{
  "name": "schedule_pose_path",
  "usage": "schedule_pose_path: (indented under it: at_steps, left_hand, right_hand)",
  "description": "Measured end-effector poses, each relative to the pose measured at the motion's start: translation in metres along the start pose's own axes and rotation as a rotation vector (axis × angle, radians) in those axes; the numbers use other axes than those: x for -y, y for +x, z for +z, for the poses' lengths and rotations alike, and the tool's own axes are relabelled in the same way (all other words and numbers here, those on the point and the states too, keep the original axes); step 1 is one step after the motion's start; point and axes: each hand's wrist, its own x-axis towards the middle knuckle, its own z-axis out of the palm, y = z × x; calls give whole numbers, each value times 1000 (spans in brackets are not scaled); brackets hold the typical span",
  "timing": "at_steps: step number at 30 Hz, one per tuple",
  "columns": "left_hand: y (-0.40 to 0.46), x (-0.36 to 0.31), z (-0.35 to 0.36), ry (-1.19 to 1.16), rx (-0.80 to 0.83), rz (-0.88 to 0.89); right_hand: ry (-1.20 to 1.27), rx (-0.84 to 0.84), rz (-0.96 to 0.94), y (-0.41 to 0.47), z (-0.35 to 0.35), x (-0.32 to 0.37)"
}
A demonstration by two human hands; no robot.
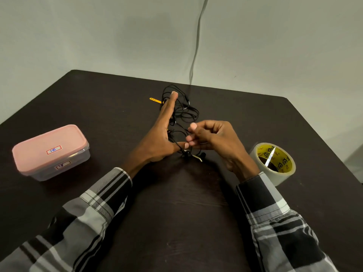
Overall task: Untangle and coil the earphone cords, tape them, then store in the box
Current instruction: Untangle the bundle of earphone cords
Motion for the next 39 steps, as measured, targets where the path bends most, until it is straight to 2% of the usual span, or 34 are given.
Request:
schedule_pose_path:
  at_steps: [6,10,15,22,25,28,30,34,36,39]
  left_hand:
    - [1,2,-1,28,-8,-4]
    - [3,4,-4,93,7,-36]
    - [4,13,-14,287,-68,-67]
    - [8,26,-17,183,-289,-122]
    - [9,21,-18,189,-385,-154]
    - [9,24,-22,220,-463,-227]
    - [10,26,-25,162,-484,-259]
    - [7,24,-33,8,-497,-371]
    - [6,20,-38,-68,-447,-422]
    - [1,10,-52,-282,-277,-508]
  right_hand:
    - [-183,261,-52,-3,6,0]
    - [-221,166,-116,0,-7,2]
    - [-3,-72,-89,2,-28,6]
    - [-221,-234,-32,7,-35,-2]
    - [-104,-261,-74,6,-35,1]
    - [183,-221,-117,3,-34,8]
    - [341,-193,-155,2,-35,14]
    - [466,-172,-242,0,-42,24]
    - [444,-203,-256,0,-45,28]
    - [281,-244,-210,1,-43,30]
